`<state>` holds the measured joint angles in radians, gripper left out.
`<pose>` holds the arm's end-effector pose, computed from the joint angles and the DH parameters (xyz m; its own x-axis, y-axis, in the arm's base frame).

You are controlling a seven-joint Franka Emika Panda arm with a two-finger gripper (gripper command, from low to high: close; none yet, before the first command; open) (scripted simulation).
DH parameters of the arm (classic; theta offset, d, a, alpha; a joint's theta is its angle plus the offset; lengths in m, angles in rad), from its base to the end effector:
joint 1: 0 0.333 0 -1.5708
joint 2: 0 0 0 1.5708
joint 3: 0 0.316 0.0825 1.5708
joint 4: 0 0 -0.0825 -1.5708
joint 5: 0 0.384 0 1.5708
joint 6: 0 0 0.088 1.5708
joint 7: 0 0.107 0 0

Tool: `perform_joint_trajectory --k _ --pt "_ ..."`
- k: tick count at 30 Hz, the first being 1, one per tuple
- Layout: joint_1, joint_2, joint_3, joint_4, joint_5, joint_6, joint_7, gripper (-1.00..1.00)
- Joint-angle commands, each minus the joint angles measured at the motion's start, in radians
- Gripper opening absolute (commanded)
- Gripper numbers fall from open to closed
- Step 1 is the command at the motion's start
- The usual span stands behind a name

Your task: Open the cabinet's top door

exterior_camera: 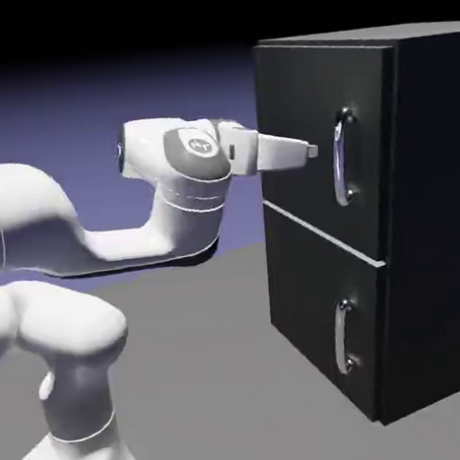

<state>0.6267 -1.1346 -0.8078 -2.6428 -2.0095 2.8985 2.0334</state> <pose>0.3160 -0.0608 0.5602 0.1261 -0.6521 0.7476 -0.0608 -0.7572 -0.6503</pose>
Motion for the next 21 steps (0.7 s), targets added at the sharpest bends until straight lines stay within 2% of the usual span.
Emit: perform_joint_trajectory --k 1,10,18,19,21 --pt "0.013 -0.012 -0.018 0.004 -0.044 -0.003 0.028 1.00" --pt "0.133 -0.122 -0.175 0.036 -0.435 -0.030 0.280 1.00" --pt "0.327 -0.086 -0.260 0.150 -0.527 -0.103 0.322 1.00" --pt "0.327 -0.086 -0.260 0.150 -0.527 -0.103 0.322 -1.00" --pt "0.291 -0.092 -0.232 0.115 -0.514 -0.130 0.329 -1.00"
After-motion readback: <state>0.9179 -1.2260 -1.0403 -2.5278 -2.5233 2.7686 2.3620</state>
